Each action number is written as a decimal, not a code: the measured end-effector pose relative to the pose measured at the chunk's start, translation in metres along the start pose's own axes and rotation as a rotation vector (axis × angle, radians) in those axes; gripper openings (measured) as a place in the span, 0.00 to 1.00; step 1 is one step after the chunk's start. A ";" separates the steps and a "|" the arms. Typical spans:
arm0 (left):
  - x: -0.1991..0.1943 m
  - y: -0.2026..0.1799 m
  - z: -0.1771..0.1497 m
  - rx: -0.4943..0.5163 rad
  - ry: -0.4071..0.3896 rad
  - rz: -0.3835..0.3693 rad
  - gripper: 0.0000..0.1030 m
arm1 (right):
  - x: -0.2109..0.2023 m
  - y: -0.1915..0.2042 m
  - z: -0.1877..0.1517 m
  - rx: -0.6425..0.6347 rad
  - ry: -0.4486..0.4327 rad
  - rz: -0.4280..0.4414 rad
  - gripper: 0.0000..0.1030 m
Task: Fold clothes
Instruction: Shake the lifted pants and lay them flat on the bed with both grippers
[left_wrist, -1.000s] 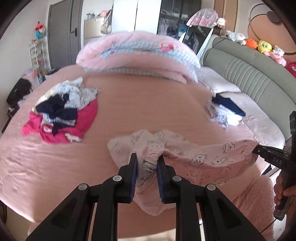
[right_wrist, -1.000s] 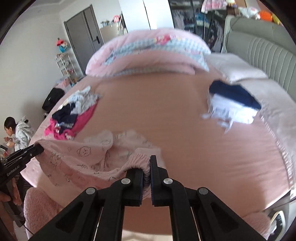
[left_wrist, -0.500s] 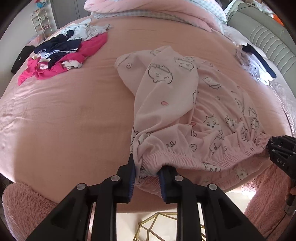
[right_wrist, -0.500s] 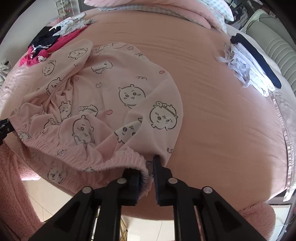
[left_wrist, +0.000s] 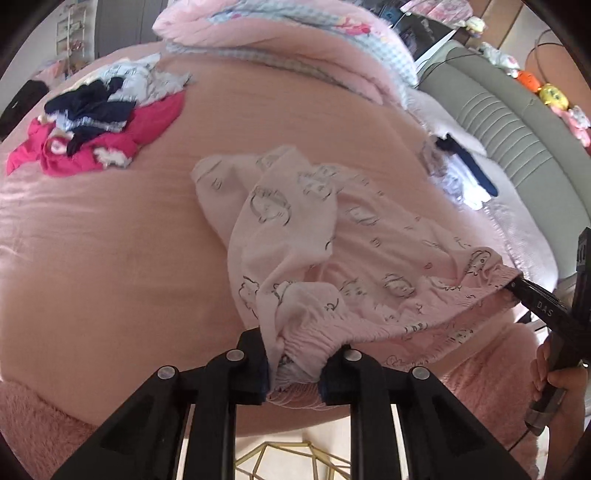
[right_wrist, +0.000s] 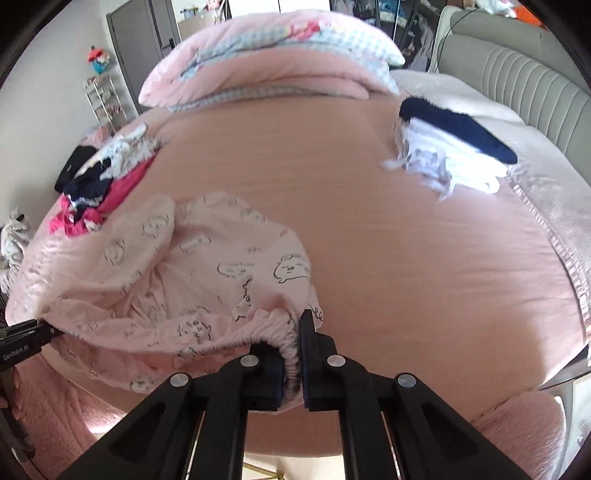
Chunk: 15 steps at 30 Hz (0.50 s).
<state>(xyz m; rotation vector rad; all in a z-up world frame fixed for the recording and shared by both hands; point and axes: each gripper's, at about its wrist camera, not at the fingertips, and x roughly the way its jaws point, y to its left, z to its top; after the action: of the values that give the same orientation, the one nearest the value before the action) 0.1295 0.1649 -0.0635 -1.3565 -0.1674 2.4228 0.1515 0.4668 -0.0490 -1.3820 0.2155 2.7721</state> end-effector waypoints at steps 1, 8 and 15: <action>-0.015 -0.005 0.009 0.023 -0.044 0.001 0.16 | -0.014 0.000 0.011 0.001 -0.034 0.010 0.04; -0.135 -0.039 0.068 0.094 -0.368 -0.087 0.16 | -0.142 0.018 0.072 0.036 -0.331 0.130 0.04; -0.153 -0.045 0.095 0.107 -0.376 -0.034 0.16 | -0.197 0.030 0.092 -0.006 -0.469 0.110 0.04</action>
<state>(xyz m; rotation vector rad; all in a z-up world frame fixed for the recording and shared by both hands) 0.1336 0.1582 0.1220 -0.8362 -0.1514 2.5941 0.1947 0.4561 0.1657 -0.7016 0.2688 3.0833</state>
